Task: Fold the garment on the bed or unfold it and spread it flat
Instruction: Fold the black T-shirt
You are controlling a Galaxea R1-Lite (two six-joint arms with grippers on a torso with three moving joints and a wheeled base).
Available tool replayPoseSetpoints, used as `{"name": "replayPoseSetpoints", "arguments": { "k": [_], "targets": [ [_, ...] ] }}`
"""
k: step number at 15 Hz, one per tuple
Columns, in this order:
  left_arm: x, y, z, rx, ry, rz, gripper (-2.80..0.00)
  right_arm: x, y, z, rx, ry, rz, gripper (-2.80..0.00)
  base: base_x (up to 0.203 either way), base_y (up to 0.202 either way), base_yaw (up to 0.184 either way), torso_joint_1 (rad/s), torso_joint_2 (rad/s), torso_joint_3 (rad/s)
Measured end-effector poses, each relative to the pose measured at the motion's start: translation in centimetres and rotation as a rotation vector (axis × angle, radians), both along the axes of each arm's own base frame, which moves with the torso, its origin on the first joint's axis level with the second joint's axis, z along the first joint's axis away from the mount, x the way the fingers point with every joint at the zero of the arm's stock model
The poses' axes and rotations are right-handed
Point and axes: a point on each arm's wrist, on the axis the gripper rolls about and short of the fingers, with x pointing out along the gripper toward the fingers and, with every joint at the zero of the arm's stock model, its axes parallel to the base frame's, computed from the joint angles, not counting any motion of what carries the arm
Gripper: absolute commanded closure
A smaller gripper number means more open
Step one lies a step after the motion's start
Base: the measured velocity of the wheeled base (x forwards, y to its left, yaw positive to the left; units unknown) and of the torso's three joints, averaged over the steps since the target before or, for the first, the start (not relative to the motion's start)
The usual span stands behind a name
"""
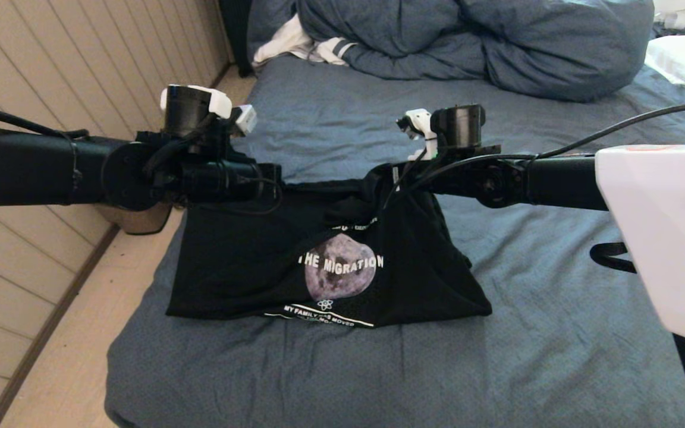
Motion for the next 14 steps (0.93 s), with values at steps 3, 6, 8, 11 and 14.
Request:
{"name": "replayPoseSetpoints", "arguments": {
  "k": [3,6,8,11,14],
  "targets": [
    [-0.9,-1.8,0.3,-0.001,-0.013,-0.046,0.0,0.5,0.2,-0.9,0.042,0.025,-0.009,0.0,0.0,0.0,0.0,0.0,0.0,0.0],
    [-2.1,-3.5,0.2,-0.003,-0.004,-0.097,-2.8,0.6,0.1,-1.1,0.051,0.03,-0.012,0.0,0.0,0.0,0.0,0.0,0.0,0.0],
    [-3.2,-4.5,0.1,-0.001,0.005,-0.135,-2.8,0.6,0.1,-1.1,0.053,0.033,-0.005,0.0,0.0,0.0,0.0,0.0,0.0,0.0],
    [-3.8,-6.1,-0.8,0.007,0.017,-0.18,-2.8,0.6,0.1,-1.0,0.055,0.032,-0.004,0.0,0.0,0.0,0.0,0.0,0.0,0.0],
    [-3.3,-7.7,-1.7,-0.012,-0.024,-0.201,-2.8,0.5,0.2,-1.1,0.054,0.034,-0.001,0.0,0.0,0.0,0.0,0.0,0.0,0.0]
  ]
}}
